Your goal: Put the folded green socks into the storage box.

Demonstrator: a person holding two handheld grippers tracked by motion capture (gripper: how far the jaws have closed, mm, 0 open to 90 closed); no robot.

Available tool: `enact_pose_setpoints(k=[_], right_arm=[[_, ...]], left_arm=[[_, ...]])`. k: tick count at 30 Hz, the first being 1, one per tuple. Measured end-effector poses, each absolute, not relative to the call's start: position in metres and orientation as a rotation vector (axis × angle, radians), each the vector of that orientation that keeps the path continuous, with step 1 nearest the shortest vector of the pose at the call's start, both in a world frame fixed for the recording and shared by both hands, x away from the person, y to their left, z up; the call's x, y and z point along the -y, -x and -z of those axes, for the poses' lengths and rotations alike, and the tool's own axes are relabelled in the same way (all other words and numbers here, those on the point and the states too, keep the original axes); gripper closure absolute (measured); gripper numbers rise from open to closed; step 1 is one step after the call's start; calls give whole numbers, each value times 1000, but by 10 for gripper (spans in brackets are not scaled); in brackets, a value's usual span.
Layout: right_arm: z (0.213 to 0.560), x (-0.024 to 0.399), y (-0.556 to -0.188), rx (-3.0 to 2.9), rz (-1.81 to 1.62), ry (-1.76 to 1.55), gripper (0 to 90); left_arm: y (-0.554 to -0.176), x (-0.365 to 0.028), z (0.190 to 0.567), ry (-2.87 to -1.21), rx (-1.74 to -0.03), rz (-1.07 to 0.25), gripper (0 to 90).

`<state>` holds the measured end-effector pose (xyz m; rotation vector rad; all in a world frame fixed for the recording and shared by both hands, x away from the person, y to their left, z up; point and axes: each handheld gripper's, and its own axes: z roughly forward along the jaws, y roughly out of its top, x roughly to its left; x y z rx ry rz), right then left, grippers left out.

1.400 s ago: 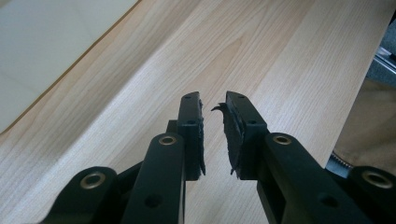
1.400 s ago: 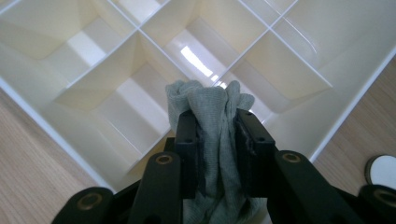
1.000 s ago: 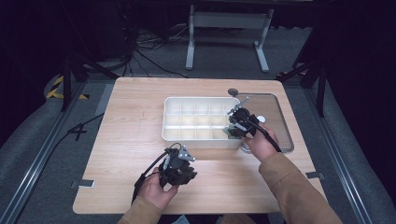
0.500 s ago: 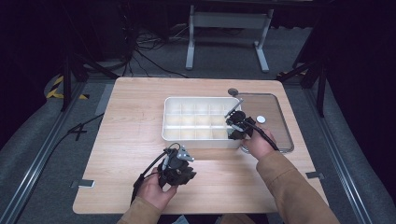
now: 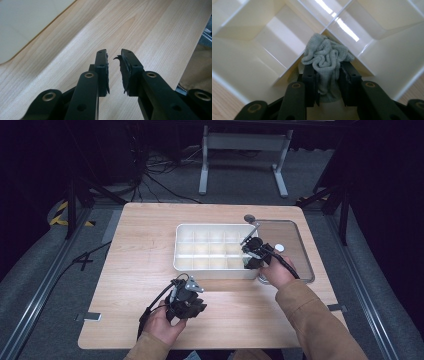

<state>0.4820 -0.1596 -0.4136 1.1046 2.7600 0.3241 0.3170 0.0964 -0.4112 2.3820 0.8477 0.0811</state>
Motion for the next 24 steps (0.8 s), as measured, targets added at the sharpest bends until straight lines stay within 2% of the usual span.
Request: enact_pose_setpoints(k=[3,10,12,24], right_arm=[[404,163,-476,-2733,-360,-1101,597],[376,178,-464,-2680,-586,-1068,608],[365,185,-459,-2693,-700,-1037,583],[340,202,-433,-2681,-1000,-968,553]], left_arm=[[-318,-96,410,-2378,-844,-76,757],[-319,-97,408,-2365,-850,-78,747],[-319,-98,407,-2370,-845,-81,743],[-316,-107,400,-2349,-855,-98,730]])
